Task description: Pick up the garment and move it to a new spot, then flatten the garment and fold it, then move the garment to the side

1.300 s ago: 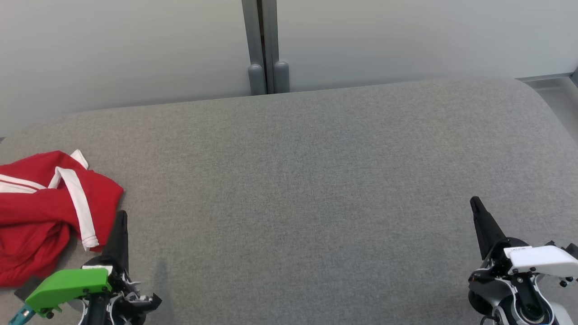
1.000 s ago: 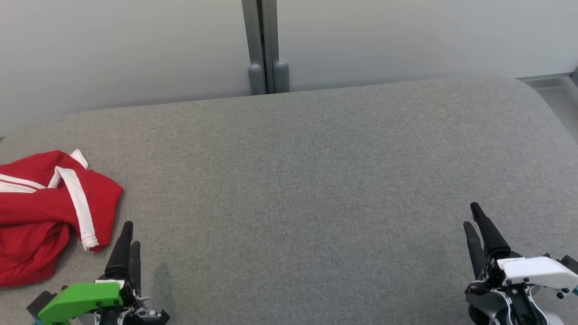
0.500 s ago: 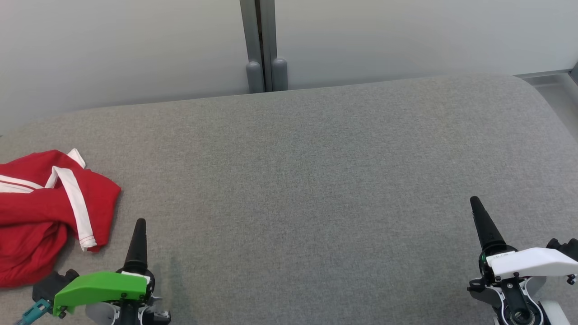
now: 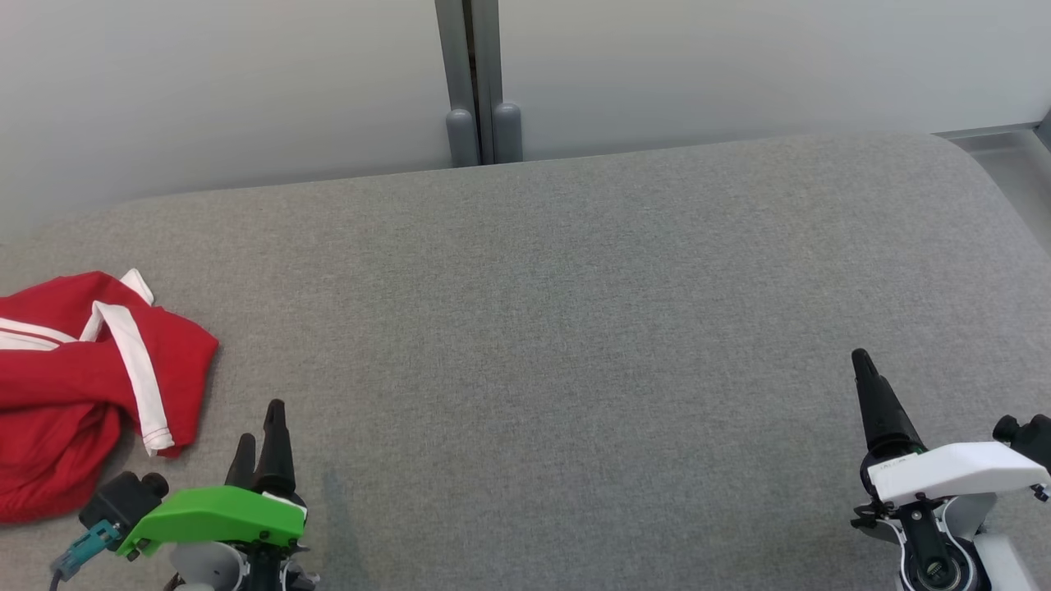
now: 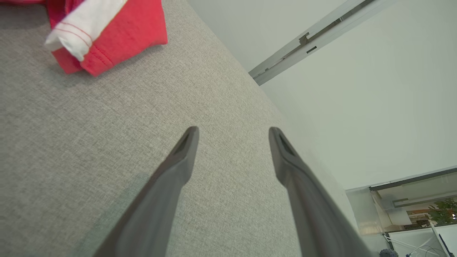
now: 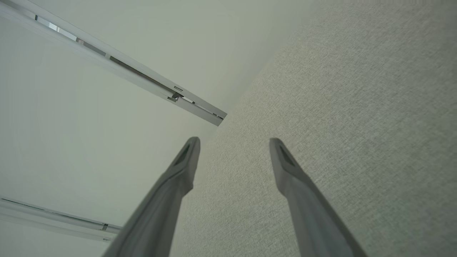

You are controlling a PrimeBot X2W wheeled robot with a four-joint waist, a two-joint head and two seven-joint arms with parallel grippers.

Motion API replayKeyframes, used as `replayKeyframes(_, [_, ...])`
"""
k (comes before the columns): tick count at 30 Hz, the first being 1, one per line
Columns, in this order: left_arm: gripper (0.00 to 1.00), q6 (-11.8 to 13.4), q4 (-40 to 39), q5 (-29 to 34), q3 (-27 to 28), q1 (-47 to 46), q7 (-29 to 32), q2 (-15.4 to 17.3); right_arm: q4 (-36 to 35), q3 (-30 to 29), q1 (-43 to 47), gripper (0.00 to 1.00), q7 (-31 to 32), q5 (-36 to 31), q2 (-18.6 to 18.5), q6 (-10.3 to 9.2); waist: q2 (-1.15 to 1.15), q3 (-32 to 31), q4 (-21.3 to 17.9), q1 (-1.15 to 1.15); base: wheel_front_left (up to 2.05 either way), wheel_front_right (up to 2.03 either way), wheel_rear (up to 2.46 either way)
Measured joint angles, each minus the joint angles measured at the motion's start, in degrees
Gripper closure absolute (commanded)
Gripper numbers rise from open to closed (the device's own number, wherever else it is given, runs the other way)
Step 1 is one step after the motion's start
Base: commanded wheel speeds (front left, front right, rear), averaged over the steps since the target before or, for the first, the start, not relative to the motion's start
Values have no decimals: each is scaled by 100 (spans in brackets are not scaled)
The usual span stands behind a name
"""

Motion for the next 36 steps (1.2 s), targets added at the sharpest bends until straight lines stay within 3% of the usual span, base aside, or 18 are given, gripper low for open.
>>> replayKeyframes(21, [0, 153, 182, 1690, -323, -150, -400, 38, -85, 144, -112, 0, -397, -1584, -38, 0, 0, 16, -18, 0, 0, 0, 0])
replayKeyframes(36, [0, 291, 396, 2519, -416, -174, -632, 8, 55, 231, -112, 0, -630, -2544, -21, 1, 0, 35, -33, 0, 0, 0, 0])
